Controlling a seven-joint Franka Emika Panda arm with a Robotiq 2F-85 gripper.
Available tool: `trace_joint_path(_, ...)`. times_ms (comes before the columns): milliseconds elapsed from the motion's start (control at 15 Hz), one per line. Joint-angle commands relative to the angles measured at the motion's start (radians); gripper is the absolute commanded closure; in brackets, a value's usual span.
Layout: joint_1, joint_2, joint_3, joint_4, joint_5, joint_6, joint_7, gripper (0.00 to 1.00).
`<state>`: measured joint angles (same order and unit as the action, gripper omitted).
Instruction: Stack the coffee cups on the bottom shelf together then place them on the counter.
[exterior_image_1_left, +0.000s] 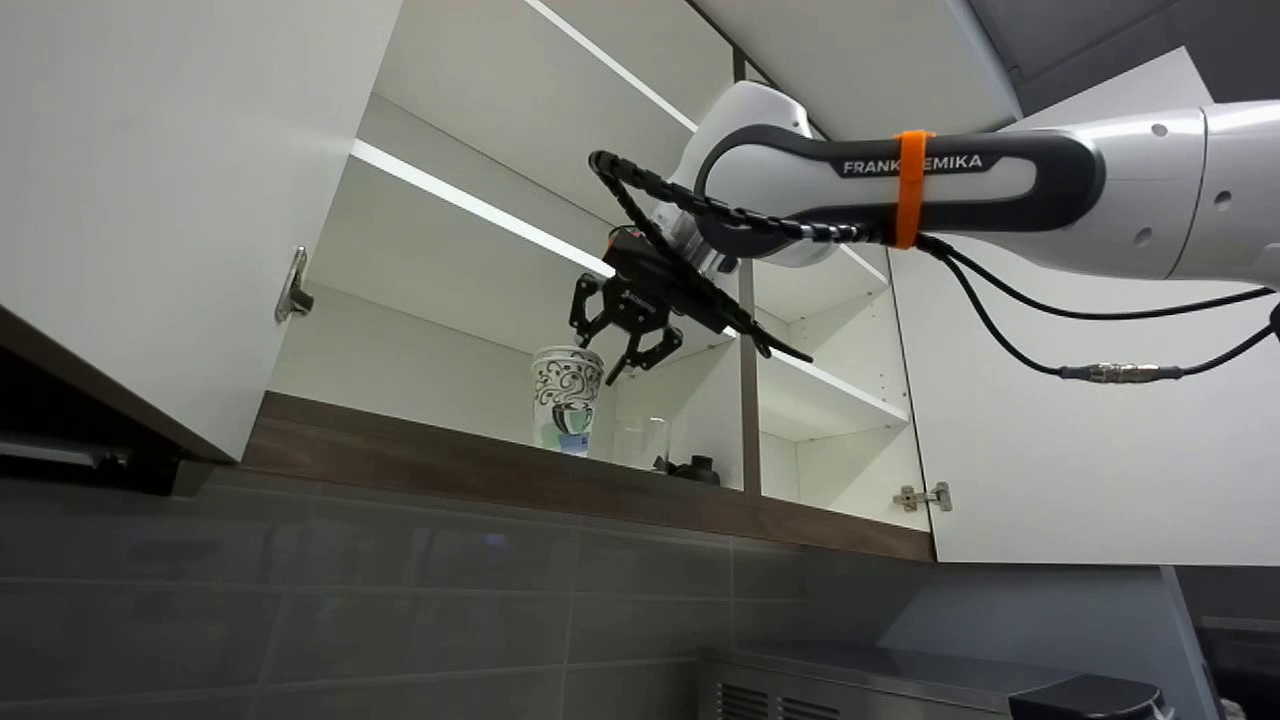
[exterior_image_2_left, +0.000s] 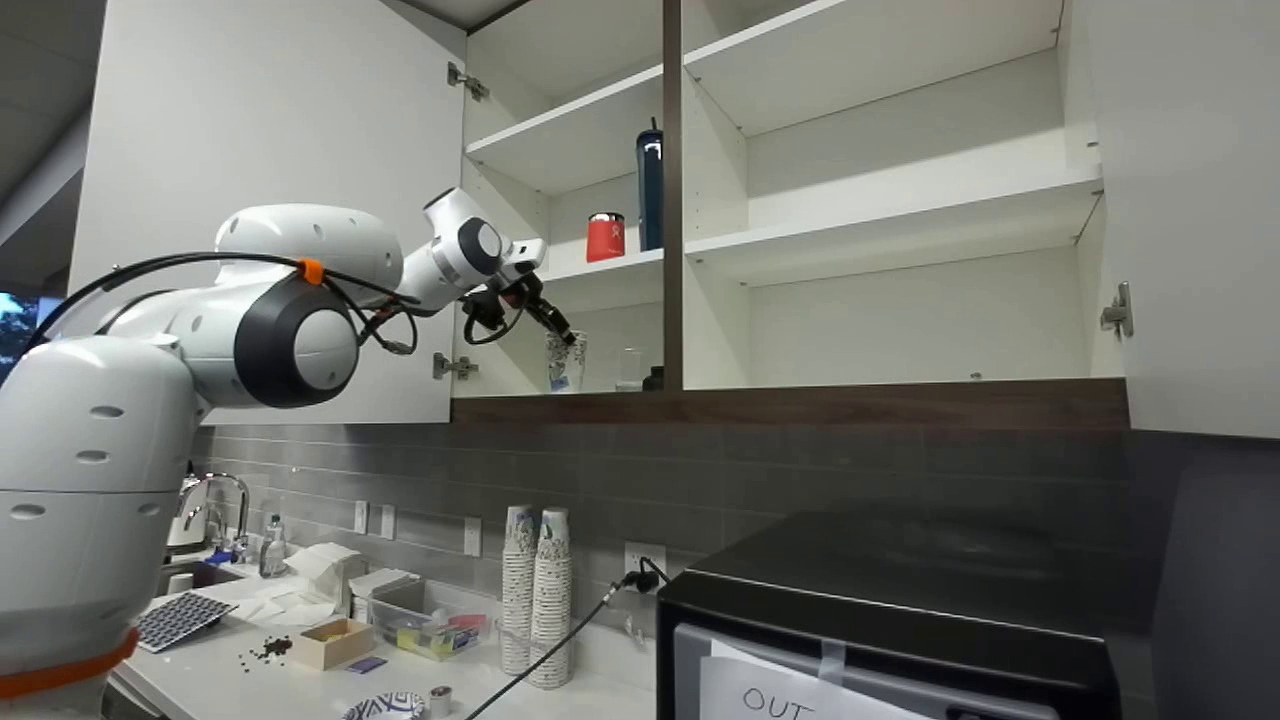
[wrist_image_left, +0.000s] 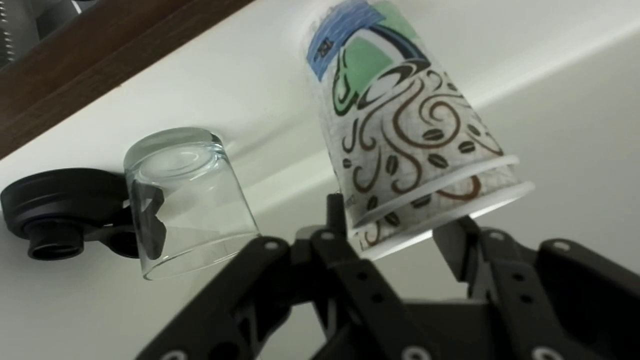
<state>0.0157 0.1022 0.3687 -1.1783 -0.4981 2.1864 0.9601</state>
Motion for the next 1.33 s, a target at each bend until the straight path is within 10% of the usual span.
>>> trace_joint_path(0,0.01,0.019,0.002,0.046,-0.014,-0.054,0.021,0.81)
trace_joint_path(200,0.005,0.01,-0.001,0.046,-0.009,-0.067,0.015,1.0)
trace_joint_path(800,-0.036,-0.067,-0.013,-0.021,0.107,-0.039,-0.069,0.99)
trace_joint_path(1267,-0.081,-0.231,-0.051,-0.2,0.405,0.034,-0.425,0.99)
